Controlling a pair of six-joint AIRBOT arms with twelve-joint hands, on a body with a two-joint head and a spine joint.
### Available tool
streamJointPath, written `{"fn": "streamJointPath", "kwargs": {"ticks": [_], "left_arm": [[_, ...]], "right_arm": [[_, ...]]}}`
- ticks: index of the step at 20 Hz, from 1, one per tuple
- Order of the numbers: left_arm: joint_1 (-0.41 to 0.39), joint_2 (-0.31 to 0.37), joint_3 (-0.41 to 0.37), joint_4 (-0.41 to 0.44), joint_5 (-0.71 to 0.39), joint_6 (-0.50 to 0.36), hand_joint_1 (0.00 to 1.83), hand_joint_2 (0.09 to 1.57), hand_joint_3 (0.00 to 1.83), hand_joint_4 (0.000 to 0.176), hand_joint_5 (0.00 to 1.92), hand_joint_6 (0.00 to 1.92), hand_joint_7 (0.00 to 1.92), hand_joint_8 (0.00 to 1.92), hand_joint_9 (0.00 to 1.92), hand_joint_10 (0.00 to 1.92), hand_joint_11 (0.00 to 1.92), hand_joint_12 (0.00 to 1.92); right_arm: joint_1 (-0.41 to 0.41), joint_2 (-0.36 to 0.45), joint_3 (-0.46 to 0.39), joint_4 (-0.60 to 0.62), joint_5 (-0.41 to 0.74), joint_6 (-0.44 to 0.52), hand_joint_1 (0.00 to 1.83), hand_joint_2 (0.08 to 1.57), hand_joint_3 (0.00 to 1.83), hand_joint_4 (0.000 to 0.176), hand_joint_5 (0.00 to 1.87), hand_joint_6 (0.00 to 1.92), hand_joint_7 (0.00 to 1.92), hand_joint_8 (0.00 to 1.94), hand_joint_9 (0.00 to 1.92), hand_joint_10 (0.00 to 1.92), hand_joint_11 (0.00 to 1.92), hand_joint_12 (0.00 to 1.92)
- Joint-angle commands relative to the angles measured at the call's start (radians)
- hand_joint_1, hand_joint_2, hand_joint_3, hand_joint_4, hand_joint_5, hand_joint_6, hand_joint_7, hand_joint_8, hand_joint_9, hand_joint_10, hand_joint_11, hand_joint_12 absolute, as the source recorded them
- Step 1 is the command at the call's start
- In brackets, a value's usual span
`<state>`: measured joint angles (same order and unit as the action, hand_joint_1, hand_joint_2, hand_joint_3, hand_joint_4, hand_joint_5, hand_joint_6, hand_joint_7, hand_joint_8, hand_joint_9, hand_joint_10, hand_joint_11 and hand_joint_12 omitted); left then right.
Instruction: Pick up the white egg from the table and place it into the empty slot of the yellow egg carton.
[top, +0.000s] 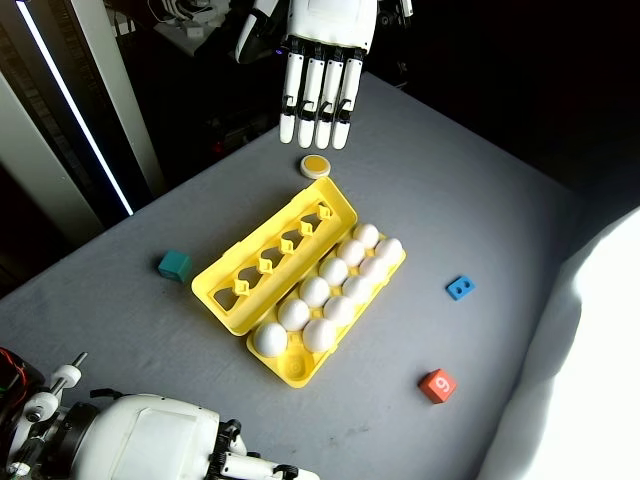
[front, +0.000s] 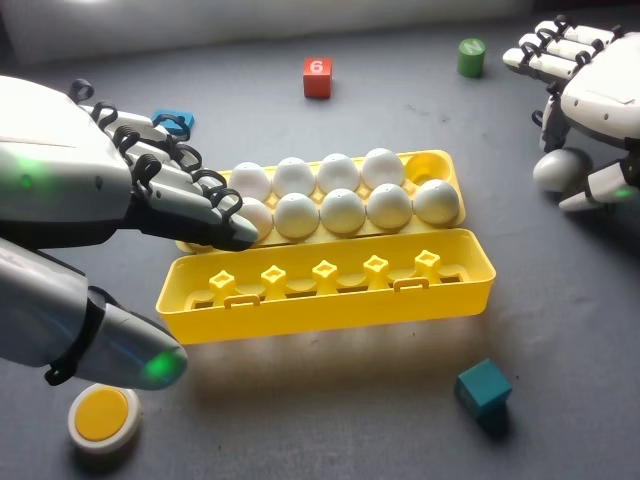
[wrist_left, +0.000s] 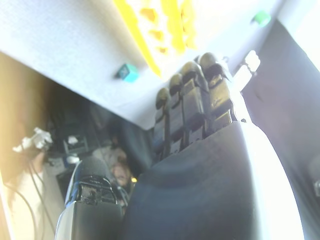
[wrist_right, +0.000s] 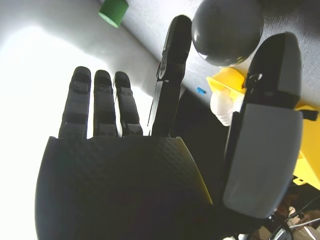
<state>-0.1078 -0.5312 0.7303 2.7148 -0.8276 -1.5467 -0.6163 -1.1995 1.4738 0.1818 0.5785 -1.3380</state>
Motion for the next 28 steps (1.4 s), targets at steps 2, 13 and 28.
{"fn": "streamJointPath", "kwargs": {"ticks": [2,13,28], "left_arm": [[-0.005,0.005,0.000,-0.028,0.074,-0.003,0.00,1.18,0.00,0.000,0.21,0.00,0.22,0.00,0.21,0.00,0.00,0.44],[-0.005,0.005,0.001,-0.028,0.074,-0.003,0.00,1.18,0.00,0.000,0.19,0.00,0.21,0.00,0.19,0.00,0.00,0.38],[-0.009,0.005,-0.002,-0.037,0.074,-0.003,0.00,1.18,0.00,0.000,0.18,0.00,0.20,0.00,0.17,0.00,0.00,0.36]], "right_arm": [[0.005,0.005,0.006,0.002,0.121,0.004,1.10,0.97,0.01,0.168,1.29,0.42,0.10,0.01,0.00,0.00,0.00,0.00],[0.052,0.007,-0.010,0.002,0.115,0.120,1.17,1.03,0.00,0.000,1.18,0.68,0.24,0.00,0.00,0.00,0.00,0.00],[0.188,-0.096,-0.043,0.021,0.118,0.247,1.15,1.02,0.00,0.000,1.20,0.65,0.26,0.01,0.02,0.01,0.00,0.00]]}}
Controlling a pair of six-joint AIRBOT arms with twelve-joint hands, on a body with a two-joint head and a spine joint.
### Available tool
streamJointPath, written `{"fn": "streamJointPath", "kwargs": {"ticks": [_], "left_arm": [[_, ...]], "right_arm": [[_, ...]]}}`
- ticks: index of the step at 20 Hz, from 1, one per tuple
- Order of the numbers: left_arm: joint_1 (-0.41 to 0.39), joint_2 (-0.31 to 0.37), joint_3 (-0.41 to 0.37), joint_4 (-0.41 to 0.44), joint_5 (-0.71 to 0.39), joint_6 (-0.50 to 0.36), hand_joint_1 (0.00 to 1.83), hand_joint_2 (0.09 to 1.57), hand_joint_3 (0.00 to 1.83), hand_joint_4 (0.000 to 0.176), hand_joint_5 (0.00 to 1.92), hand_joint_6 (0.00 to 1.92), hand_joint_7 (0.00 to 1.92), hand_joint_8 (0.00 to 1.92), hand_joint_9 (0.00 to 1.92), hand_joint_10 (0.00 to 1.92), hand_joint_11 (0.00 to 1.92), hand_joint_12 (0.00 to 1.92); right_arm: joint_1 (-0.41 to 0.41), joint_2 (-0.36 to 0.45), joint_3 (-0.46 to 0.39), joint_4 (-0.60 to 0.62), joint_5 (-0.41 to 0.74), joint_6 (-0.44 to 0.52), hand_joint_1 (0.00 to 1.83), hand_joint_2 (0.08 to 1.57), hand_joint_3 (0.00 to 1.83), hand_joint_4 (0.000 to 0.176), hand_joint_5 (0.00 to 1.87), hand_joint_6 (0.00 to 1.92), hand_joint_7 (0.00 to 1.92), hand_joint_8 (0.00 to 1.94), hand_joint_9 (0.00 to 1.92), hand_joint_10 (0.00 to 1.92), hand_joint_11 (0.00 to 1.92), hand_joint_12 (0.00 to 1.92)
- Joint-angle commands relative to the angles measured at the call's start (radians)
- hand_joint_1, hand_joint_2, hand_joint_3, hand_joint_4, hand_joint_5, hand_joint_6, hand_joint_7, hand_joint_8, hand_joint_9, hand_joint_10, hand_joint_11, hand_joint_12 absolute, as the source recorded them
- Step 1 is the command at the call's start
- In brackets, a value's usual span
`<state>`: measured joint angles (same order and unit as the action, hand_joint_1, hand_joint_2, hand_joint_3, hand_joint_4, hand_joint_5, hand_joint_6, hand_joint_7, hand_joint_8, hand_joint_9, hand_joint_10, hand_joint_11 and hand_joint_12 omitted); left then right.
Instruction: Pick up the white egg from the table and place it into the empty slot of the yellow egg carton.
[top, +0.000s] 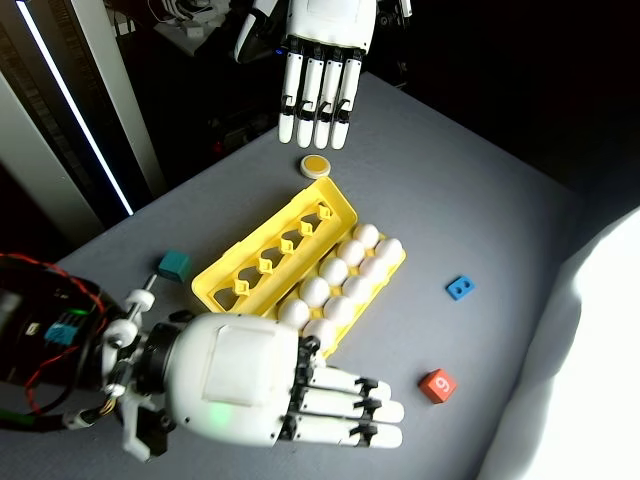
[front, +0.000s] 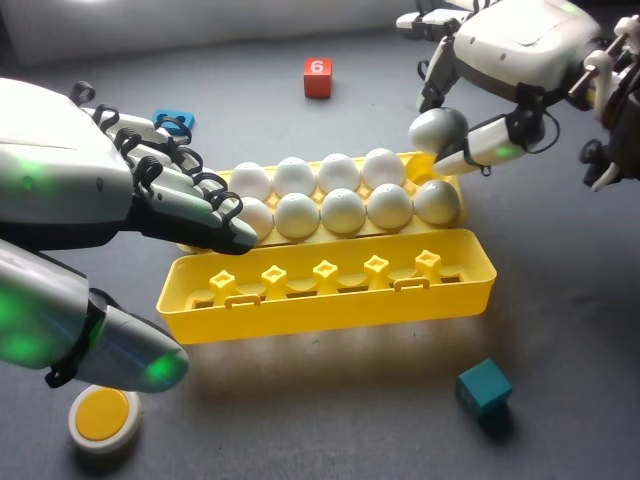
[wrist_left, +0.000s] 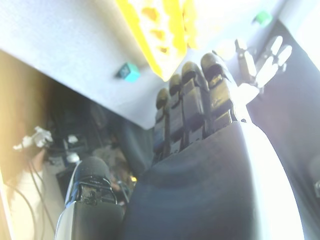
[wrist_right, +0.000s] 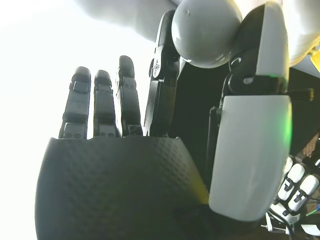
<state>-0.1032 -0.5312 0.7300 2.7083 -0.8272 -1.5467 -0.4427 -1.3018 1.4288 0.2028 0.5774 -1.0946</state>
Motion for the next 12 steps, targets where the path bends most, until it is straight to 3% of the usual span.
{"fn": "streamJointPath", "kwargs": {"ticks": [1,5,9,10,11,12], "left_arm": [[-0.017,0.005,-0.003,-0.031,0.074,-0.003,0.00,1.18,0.00,0.000,0.18,0.00,0.20,0.01,0.18,0.01,0.00,0.35],[-0.014,0.005,-0.007,-0.029,0.074,-0.003,0.00,1.19,0.00,0.000,0.19,0.00,0.23,0.01,0.21,0.01,0.00,0.43],[-0.013,0.005,-0.002,-0.029,0.074,-0.004,0.00,1.20,0.00,0.000,0.17,0.00,0.20,0.00,0.18,0.00,0.00,0.36],[-0.011,0.005,-0.001,-0.030,0.074,-0.004,0.00,1.20,0.00,0.000,0.17,0.00,0.21,0.00,0.19,0.00,0.00,0.36],[-0.011,0.006,-0.001,-0.030,0.074,-0.004,0.00,1.20,0.00,0.000,0.16,0.00,0.18,0.00,0.17,0.00,0.00,0.34],[-0.011,0.006,-0.001,-0.031,0.074,-0.004,0.00,1.20,0.00,0.000,0.16,0.00,0.18,0.00,0.17,0.00,0.00,0.34]], "right_arm": [[0.014,-0.001,0.002,0.002,0.119,0.015,1.16,1.01,0.00,0.000,1.22,0.62,0.29,0.01,0.03,0.01,0.00,0.00],[0.016,-0.015,0.002,0.020,0.119,0.064,1.14,1.01,0.00,0.001,1.21,0.62,0.26,0.00,0.01,0.00,0.00,0.00],[0.014,-0.017,0.002,0.032,0.109,0.064,1.15,1.01,0.00,0.000,1.23,0.60,0.29,0.00,0.04,0.01,0.00,0.00],[0.011,-0.018,0.002,0.032,0.110,0.064,1.13,1.01,0.00,0.045,1.23,0.59,0.28,0.00,0.03,0.00,0.00,0.00],[0.009,-0.018,0.002,0.032,0.111,0.064,1.13,1.00,0.00,0.058,1.24,0.58,0.28,0.00,0.03,0.00,0.00,0.00],[0.008,-0.018,0.002,0.032,0.111,0.064,1.13,1.00,0.00,0.058,1.24,0.58,0.28,0.00,0.03,0.00,0.00,0.00]]}}
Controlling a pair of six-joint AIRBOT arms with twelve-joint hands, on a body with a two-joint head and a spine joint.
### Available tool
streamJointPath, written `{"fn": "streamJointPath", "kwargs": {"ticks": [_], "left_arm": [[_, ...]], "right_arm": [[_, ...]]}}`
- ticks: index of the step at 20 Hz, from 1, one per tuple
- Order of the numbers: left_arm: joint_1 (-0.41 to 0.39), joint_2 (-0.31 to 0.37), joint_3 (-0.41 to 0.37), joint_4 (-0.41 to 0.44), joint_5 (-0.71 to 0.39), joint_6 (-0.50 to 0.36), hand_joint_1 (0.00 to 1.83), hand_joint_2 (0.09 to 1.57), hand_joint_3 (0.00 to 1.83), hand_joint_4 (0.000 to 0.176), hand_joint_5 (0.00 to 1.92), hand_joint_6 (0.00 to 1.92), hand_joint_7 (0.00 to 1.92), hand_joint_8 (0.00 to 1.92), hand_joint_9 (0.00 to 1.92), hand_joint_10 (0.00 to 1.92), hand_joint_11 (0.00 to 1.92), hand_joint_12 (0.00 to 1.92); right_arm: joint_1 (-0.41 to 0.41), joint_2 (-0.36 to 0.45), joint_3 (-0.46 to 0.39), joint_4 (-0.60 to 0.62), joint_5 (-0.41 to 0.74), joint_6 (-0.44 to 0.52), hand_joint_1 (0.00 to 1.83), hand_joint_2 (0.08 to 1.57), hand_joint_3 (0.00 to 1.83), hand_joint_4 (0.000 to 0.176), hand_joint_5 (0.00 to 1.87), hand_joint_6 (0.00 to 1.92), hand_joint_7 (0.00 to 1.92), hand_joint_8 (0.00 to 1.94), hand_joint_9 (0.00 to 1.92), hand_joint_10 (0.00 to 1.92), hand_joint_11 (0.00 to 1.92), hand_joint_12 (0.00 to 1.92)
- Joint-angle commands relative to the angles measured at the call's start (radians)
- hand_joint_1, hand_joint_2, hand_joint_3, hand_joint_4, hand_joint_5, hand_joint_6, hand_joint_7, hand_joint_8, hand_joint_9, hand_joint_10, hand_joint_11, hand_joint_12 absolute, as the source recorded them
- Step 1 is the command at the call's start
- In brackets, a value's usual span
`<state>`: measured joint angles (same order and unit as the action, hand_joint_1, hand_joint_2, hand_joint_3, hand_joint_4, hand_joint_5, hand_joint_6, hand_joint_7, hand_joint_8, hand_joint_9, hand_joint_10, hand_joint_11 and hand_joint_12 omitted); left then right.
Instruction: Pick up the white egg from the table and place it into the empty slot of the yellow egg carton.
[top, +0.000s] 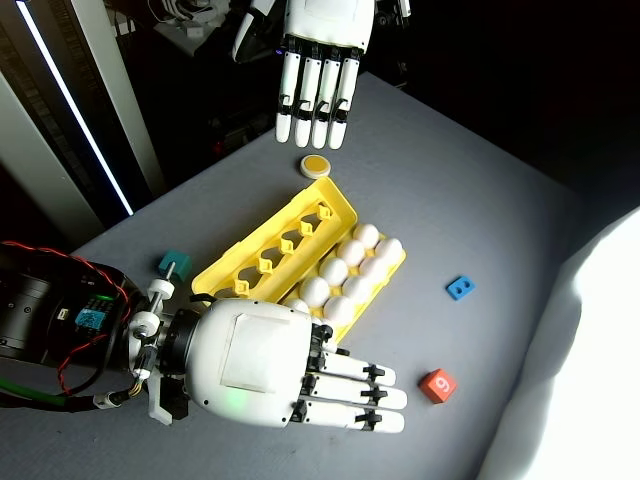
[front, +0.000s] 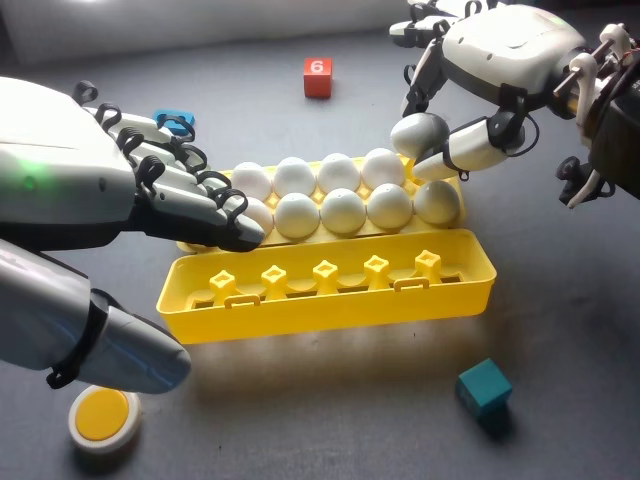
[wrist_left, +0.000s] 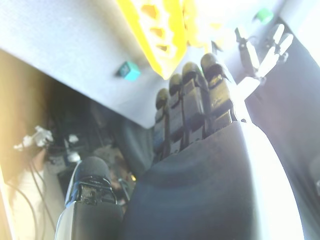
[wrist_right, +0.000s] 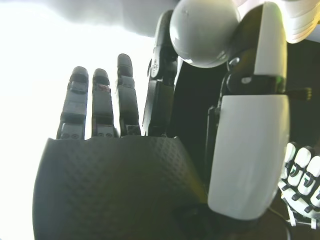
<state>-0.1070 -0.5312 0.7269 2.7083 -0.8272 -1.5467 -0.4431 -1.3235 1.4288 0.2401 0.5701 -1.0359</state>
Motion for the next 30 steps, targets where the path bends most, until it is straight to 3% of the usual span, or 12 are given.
{"fn": "streamJointPath", "kwargs": {"ticks": [1,3,4,6,7,8,14,15,17,22,28,30], "left_arm": [[-0.008,0.006,0.000,-0.032,0.074,-0.004,0.00,1.20,0.00,0.000,0.16,0.00,0.18,0.00,0.16,0.00,0.00,0.32],[-0.008,0.006,-0.003,-0.032,0.074,-0.004,0.00,1.19,0.00,0.000,0.15,0.00,0.17,0.00,0.16,0.00,0.00,0.32],[-0.007,0.006,-0.003,-0.032,0.074,-0.004,0.00,1.19,0.00,0.000,0.15,0.00,0.17,0.00,0.15,0.00,0.00,0.29],[-0.008,0.006,-0.004,-0.032,0.074,-0.004,0.00,1.19,0.00,0.000,0.15,0.00,0.17,0.00,0.15,0.00,0.00,0.29],[-0.008,0.006,-0.004,-0.035,0.074,-0.003,0.00,1.19,0.00,0.000,0.17,0.00,0.19,0.00,0.16,0.00,0.00,0.30],[-0.008,0.006,-0.005,-0.035,0.074,-0.003,0.00,1.19,0.00,0.000,0.17,0.00,0.19,0.00,0.16,0.00,0.00,0.31],[-0.004,0.007,-0.005,-0.035,0.074,-0.003,0.00,1.19,0.00,0.000,0.16,0.00,0.17,0.00,0.14,0.00,0.00,0.28],[-0.003,0.008,-0.005,-0.035,0.073,-0.003,0.00,1.19,0.00,0.000,0.17,0.00,0.18,0.00,0.15,0.00,0.00,0.29],[-0.002,0.010,-0.006,-0.036,0.073,-0.003,0.00,1.19,0.00,0.000,0.18,0.00,0.18,0.00,0.15,0.00,0.00,0.28],[-0.002,0.025,-0.006,-0.037,0.073,-0.003,0.00,1.19,0.00,0.000,0.17,0.01,0.18,0.01,0.15,0.00,0.00,0.29],[-0.002,0.028,-0.007,-0.037,0.073,-0.003,0.00,1.18,0.00,0.000,0.20,0.01,0.21,0.01,0.18,0.01,0.00,0.34],[0.000,0.029,-0.007,-0.037,0.073,-0.003,0.00,1.19,0.00,0.000,0.19,0.00,0.21,0.00,0.17,0.00,0.00,0.32]], "right_arm": [[0.006,0.002,0.002,-0.005,0.118,0.005,1.13,1.00,0.00,0.077,1.26,0.54,0.28,0.00,0.05,0.01,0.00,0.00],[0.002,0.000,0.002,-0.005,0.119,0.003,1.09,1.01,0.00,0.165,1.20,0.62,0.26,0.00,0.04,0.00,0.00,0.00],[0.000,0.000,0.002,-0.005,0.121,0.003,1.06,1.04,0.01,0.174,1.11,0.76,0.23,0.01,0.01,0.01,0.00,0.00],[-0.005,0.000,0.002,-0.005,0.121,0.003,1.04,1.06,0.01,0.176,1.06,0.84,0.22,0.01,0.00,0.00,0.00,0.00],[-0.008,0.000,0.002,-0.005,0.121,0.003,0.95,0.95,0.00,0.094,0.94,0.45,0.18,0.00,0.00,0.00,0.00,0.00],[-0.011,0.000,0.002,-0.005,0.121,0.003,0.86,0.93,0.00,0.091,0.95,0.23,0.16,0.00,0.00,0.00,0.00,0.00],[-0.018,0.000,0.002,-0.005,0.123,0.003,0.77,0.85,0.00,0.112,1.00,0.03,0.18,0.01,0.00,0.00,0.00,0.00],[-0.019,0.000,0.002,-0.005,0.124,0.003,0.68,0.87,0.00,0.153,0.94,0.00,0.17,0.00,0.00,0.00,0.00,0.00],[-0.021,0.000,0.002,-0.005,0.125,0.003,0.68,0.87,0.00,0.156,0.94,0.00,0.18,0.00,0.00,0.00,0.00,0.00],[-0.022,0.008,0.001,-0.005,0.126,0.003,0.72,0.83,0.00,0.086,0.97,0.01,0.14,0.00,0.00,0.00,0.00,0.00],[-0.054,0.121,-0.086,-0.005,0.125,0.003,0.70,0.84,0.00,0.095,0.91,0.00,0.09,0.00,0.00,0.00,0.00,0.00],[-0.059,0.173,-0.129,-0.006,0.099,0.003,0.69,0.84,0.00,0.141,0.85,0.00,0.18,0.03,0.03,0.01,0.00,0.00]]}}
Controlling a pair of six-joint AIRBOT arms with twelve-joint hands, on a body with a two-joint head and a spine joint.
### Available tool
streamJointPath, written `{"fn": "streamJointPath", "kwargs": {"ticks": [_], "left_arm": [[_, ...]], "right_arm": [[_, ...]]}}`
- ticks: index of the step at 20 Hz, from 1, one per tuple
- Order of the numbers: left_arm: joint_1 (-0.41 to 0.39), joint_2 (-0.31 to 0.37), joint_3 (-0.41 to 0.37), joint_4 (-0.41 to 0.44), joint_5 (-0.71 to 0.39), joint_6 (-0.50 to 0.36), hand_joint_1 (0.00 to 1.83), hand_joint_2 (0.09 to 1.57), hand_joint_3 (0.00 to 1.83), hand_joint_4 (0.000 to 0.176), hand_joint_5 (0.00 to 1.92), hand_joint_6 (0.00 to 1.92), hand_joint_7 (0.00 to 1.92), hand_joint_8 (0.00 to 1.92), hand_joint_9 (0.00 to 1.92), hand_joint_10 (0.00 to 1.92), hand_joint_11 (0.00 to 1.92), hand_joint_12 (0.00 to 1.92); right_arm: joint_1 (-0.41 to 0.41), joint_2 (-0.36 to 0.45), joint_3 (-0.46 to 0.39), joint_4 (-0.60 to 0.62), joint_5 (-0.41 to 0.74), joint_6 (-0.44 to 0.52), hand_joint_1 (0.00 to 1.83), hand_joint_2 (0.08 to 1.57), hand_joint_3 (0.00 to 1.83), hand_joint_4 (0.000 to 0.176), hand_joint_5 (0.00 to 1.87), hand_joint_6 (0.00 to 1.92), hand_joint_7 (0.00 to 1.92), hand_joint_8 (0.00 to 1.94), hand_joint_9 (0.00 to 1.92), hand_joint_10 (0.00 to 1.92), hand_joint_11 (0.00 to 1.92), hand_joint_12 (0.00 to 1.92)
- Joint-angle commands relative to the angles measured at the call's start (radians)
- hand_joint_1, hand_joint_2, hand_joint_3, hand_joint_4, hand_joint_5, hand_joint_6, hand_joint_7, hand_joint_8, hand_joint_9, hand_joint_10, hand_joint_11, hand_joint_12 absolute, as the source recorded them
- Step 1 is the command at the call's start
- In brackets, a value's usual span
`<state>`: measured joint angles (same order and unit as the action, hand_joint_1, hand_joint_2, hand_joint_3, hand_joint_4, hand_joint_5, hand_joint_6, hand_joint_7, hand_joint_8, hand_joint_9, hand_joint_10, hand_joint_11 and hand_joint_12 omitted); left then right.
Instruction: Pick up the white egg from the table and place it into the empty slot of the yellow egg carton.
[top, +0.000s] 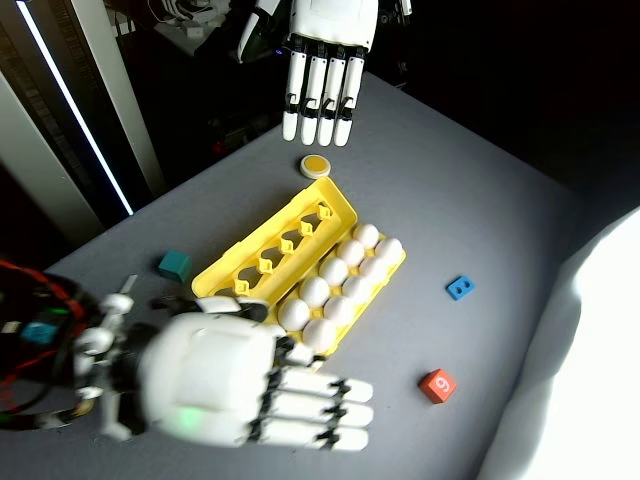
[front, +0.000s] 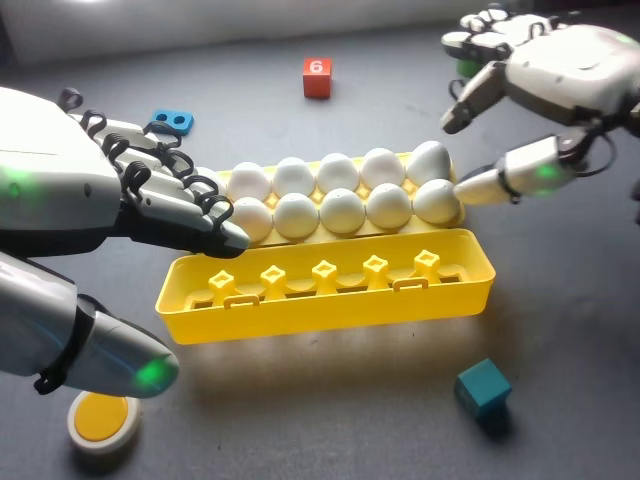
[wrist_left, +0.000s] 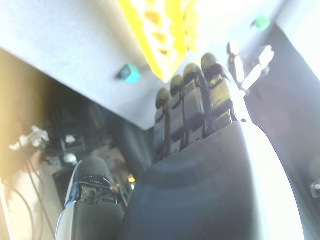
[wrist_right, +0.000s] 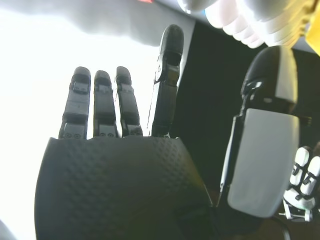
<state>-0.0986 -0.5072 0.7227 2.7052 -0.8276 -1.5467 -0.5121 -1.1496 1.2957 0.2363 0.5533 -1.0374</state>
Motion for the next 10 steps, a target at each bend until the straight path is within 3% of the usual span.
{"fn": "streamJointPath", "kwargs": {"ticks": [1,2,4,5,6,7,8,10], "left_arm": [[-0.008,0.005,-0.003,-0.034,0.074,-0.003,0.00,1.19,0.00,0.000,0.19,0.00,0.21,0.00,0.17,0.00,0.00,0.32],[-0.008,0.005,-0.003,-0.034,0.074,-0.003,0.00,1.19,0.00,0.000,0.18,0.00,0.20,0.00,0.17,0.00,0.00,0.31],[-0.011,0.005,-0.008,-0.034,0.074,-0.003,0.00,1.19,0.00,0.000,0.19,0.00,0.20,0.00,0.17,0.00,0.00,0.33],[-0.012,0.005,-0.010,-0.034,0.074,-0.003,0.00,1.19,0.00,0.000,0.19,0.00,0.20,0.00,0.17,0.00,0.00,0.33],[-0.012,0.005,-0.012,-0.034,0.074,-0.003,0.00,1.19,0.00,0.000,0.16,0.00,0.18,0.00,0.16,0.00,0.00,0.33],[-0.012,0.005,-0.011,-0.034,0.074,-0.003,0.00,1.19,0.00,0.000,0.17,0.00,0.18,0.00,0.15,0.00,0.00,0.32],[-0.012,0.005,-0.010,-0.034,0.074,-0.003,0.00,1.19,0.00,0.000,0.17,0.00,0.19,0.00,0.17,0.00,0.00,0.34],[-0.012,0.006,-0.007,-0.034,0.074,-0.003,0.00,1.19,0.00,0.000,0.16,0.00,0.19,0.00,0.17,0.00,0.00,0.33]], "right_arm": [[0.010,0.019,-0.012,-0.002,0.109,0.005,0.69,0.84,0.00,0.141,0.85,0.00,0.18,0.03,0.03,0.01,0.00,0.00],[0.010,0.052,-0.041,-0.002,0.104,0.005,0.68,0.83,0.00,0.147,0.83,0.00,0.17,0.02,0.03,0.01,0.00,0.00],[0.010,0.125,-0.105,-0.002,0.092,0.001,0.63,0.90,0.01,0.098,0.66,0.00,0.25,0.01,0.11,0.03,0.00,0.00],[0.010,0.151,-0.129,-0.002,0.092,-0.001,0.63,0.90,0.01,0.098,0.66,0.00,0.25,0.01,0.11,0.03,0.00,0.00],[0.011,0.189,-0.163,0.003,0.093,-0.005,0.51,0.94,0.02,0.092,0.52,0.00,0.30,0.02,0.15,0.04,0.00,0.00],[0.012,0.221,-0.188,0.015,0.097,-0.009,0.60,0.94,0.01,0.038,0.54,0.00,0.37,0.02,0.22,0.03,0.00,0.16],[0.014,0.240,-0.206,0.030,0.096,-0.013,0.57,0.98,0.00,0.026,0.56,0.01,0.43,0.02,0.29,0.05,0.00,0.71],[0.033,0.292,-0.250,0.047,0.074,-0.028,0.62,1.00,0.00,0.014,0.59,0.02,0.47,0.02,0.35,0.07,0.00,1.19]]}}
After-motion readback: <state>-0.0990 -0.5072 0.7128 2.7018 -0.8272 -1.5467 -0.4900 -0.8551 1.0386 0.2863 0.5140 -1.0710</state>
